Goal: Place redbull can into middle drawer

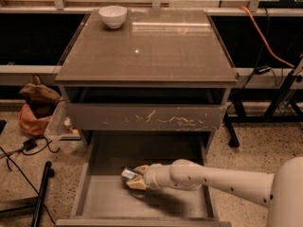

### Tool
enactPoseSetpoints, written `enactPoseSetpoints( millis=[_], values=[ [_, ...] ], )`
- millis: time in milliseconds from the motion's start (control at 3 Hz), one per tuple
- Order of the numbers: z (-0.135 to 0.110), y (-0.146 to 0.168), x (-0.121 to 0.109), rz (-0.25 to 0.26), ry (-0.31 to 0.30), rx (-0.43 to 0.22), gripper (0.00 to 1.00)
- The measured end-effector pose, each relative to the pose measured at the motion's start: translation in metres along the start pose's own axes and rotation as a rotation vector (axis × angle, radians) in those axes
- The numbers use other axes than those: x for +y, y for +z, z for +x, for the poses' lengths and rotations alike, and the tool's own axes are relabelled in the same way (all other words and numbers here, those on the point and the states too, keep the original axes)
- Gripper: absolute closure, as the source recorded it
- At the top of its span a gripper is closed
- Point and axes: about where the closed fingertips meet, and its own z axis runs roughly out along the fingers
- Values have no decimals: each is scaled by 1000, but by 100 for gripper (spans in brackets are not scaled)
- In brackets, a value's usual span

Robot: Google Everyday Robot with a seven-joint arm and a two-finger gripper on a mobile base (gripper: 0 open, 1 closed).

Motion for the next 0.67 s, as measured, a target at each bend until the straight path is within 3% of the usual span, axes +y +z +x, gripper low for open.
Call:
enactPoseSetpoints(
  millis=[667],
  values=[
    [0, 0, 0, 0, 0, 0, 13]
  ],
)
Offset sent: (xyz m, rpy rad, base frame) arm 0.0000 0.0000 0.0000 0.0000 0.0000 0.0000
